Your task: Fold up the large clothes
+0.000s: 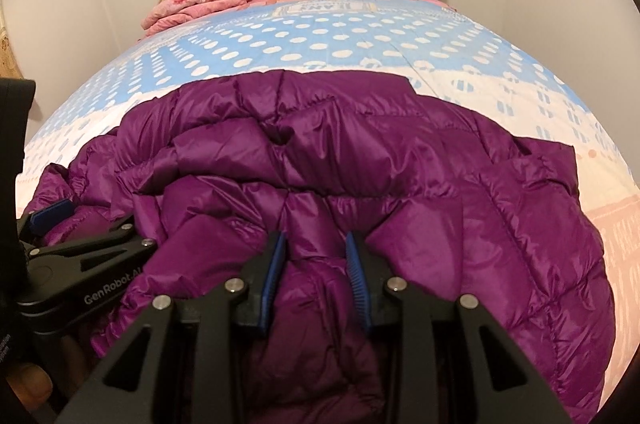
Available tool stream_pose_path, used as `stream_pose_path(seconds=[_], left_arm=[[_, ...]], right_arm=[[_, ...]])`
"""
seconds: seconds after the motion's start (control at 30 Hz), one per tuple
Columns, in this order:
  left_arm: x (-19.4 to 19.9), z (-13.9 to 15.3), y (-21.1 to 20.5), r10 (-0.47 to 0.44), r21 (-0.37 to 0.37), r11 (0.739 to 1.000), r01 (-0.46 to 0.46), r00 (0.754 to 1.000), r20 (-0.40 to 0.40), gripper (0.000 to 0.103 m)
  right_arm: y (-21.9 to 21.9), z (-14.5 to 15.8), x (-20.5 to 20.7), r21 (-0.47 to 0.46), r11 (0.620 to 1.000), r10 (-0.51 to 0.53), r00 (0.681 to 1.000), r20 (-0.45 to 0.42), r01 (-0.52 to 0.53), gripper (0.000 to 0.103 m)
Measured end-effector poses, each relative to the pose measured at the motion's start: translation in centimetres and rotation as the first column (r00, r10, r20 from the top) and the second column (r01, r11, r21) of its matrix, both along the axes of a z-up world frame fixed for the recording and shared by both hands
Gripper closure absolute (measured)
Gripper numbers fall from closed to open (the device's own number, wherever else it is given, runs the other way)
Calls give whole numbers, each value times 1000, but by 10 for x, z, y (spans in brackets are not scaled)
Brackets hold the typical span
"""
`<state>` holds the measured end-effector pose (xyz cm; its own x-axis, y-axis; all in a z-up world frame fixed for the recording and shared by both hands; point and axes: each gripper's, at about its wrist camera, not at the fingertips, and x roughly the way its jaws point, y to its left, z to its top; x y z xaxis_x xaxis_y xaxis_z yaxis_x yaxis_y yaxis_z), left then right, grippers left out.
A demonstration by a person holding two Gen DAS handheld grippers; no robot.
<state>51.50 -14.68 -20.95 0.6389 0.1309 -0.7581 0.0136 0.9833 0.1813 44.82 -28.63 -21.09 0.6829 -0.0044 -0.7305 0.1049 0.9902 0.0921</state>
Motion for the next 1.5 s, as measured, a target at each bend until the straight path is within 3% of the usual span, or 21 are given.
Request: stream_pose_path(seconds=[0.67,1.23,1.5], left_arm=[[1,0,3,5,-14,1000,-5,1000,-8,5],[2,-1,1,19,12,1000,-18,1000,-11,2],[4,0,-1,23,26,999,-22,1000,-15,1]], right_arm=[[-1,-1,3,-6,1000,2,1000,-5,-2,68],[4,-1,5,-93,996,1,1000,-31,-4,68],[-2,-1,4,-82,997,2,1000,-27,-4,68]])
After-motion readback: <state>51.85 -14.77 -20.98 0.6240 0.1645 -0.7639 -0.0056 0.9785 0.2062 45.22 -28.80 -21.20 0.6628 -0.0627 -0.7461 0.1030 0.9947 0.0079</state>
